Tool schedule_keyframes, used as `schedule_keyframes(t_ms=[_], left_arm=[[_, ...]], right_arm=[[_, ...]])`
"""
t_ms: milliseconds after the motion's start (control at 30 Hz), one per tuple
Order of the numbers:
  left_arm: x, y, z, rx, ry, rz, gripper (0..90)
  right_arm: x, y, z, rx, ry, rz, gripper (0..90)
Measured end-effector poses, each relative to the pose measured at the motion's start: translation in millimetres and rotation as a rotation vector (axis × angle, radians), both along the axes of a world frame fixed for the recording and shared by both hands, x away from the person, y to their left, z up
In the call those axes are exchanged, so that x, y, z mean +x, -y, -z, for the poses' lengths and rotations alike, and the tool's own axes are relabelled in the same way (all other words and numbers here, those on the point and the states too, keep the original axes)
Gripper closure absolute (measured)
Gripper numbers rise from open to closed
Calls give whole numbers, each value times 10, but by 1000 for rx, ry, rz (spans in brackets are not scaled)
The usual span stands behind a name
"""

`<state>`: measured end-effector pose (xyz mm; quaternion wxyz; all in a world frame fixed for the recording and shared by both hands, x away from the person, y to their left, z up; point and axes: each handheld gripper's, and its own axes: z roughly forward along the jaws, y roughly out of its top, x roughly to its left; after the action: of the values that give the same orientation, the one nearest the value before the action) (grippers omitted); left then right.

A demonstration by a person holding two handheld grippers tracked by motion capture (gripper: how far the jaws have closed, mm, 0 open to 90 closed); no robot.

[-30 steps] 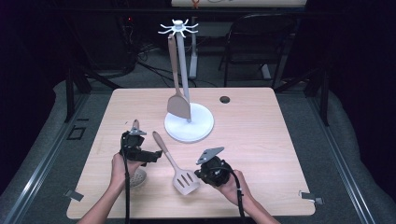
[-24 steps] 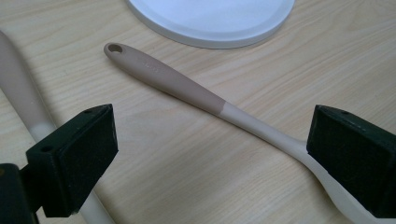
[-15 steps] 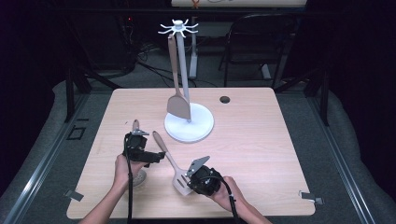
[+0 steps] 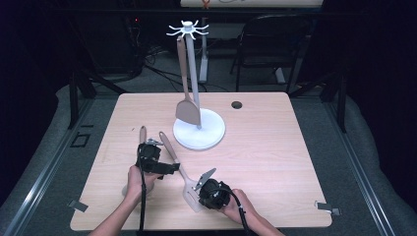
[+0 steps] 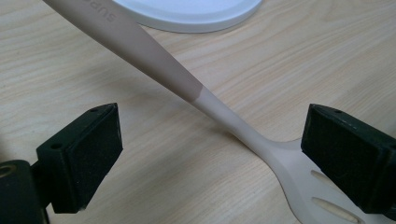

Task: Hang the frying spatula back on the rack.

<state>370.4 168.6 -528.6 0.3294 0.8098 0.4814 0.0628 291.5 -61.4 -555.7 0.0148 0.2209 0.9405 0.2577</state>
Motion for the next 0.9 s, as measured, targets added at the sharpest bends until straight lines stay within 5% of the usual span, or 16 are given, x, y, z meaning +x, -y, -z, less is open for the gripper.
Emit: schedule_keyframes(t_ms=[500,900], left_arm=[[306,134,129,11,-43,-73,230],[436,144,252,7,-88,-116,473]], right_arm=[[24,31,10,16,-13,-4,900],[17,23,10,14,-7,-4,900]])
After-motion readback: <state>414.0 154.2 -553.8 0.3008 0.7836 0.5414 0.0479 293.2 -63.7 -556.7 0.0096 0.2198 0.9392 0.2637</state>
